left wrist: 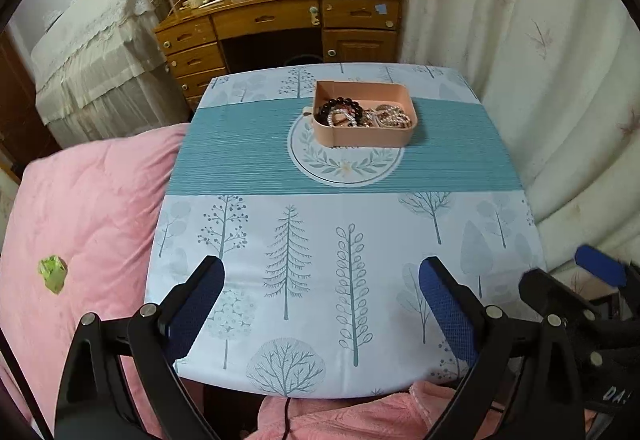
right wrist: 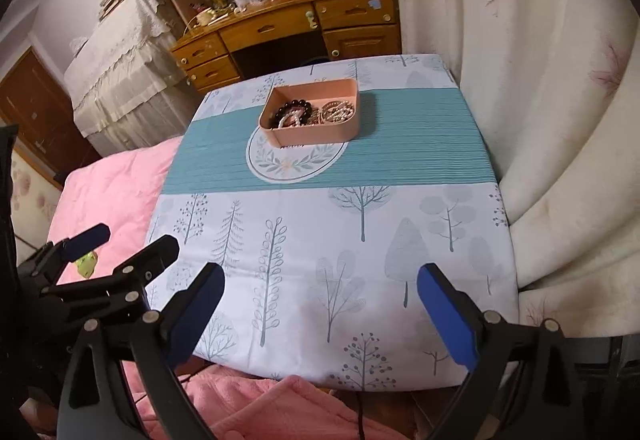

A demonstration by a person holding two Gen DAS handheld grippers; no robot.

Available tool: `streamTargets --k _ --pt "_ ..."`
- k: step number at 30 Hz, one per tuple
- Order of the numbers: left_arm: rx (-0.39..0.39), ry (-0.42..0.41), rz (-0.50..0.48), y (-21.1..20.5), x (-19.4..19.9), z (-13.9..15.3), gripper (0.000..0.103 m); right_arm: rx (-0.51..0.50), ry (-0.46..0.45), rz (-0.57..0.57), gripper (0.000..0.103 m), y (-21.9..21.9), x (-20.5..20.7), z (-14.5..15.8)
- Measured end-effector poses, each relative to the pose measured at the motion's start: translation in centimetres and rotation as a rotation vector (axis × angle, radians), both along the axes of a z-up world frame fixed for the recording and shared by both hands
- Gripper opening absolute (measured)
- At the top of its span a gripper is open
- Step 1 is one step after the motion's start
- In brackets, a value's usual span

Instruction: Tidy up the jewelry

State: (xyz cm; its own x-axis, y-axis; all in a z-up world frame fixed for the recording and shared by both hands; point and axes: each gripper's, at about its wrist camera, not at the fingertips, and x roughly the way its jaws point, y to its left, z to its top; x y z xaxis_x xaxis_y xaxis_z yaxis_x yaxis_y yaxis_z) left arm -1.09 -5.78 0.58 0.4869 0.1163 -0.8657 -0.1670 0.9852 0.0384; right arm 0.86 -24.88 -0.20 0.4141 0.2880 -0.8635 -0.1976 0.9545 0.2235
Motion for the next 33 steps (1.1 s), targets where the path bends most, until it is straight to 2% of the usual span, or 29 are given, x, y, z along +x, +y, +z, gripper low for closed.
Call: streamTargets --k 2,13,33 --pt "-0.025 -0.009 0.008 0.4 -0.3 0.0 0.102 0.004 -0.014 -0.004 0.098 0.0 -0.4 0.3" --pt "-0.039 -0.036 0.021 1.8 -1.3 0.3 0.102 -0.052 -0.062 0.022 0.099 1.7 -1.8 1.1" --pt "-0.058 -0.049 -0.004 3.5 -2.4 0.3 0.102 -0.083 -0.073 0.013 0.1 3.3 -2.9 1.4"
